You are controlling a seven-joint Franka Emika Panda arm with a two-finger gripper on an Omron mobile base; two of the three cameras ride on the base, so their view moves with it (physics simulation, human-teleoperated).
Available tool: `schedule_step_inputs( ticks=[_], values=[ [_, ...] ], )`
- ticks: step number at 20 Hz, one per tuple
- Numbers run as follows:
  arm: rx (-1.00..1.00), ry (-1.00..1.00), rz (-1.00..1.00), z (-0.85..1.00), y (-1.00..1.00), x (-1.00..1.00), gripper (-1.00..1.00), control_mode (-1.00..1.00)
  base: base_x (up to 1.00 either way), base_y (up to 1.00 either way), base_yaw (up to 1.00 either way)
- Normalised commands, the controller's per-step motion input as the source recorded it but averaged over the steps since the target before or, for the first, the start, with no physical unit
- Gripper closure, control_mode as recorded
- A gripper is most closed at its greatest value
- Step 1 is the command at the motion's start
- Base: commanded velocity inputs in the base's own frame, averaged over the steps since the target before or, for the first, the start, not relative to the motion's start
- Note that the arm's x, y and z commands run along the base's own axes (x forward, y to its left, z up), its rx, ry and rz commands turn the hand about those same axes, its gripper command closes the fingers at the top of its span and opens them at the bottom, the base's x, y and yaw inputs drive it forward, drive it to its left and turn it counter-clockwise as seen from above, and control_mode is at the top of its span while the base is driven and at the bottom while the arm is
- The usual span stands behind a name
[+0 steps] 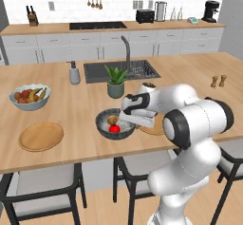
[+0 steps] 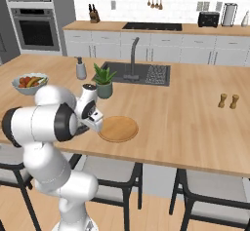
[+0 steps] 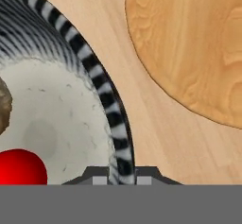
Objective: Pick the chicken drumstick and tomato from their plates and place them in the bowl. Then put the bowl in the fridge.
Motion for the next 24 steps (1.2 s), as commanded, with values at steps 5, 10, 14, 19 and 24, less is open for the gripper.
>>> schedule_step_inputs(
  ticks=[5,10,14,19,24],
  values=[
    [0.03,0.0,-0.03,0.56,-0.06,-0.86,1.0,-1.0,0.0,0.0,0.0],
    [0.06,0.0,-0.04,0.79,-0.31,-1.0,1.0,-1.0,0.0,0.0,0.0],
    [0.03,0.0,-0.03,0.69,-0.39,-1.0,1.0,-1.0,0.0,0.0,0.0],
    [0.0,0.0,0.0,0.56,-0.63,-1.0,1.0,-1.0,0.0,0.0,0.0],
    [0.0,0.01,0.0,0.35,-0.43,-0.97,1.0,-1.0,0.0,0.0,0.0]
  ],
)
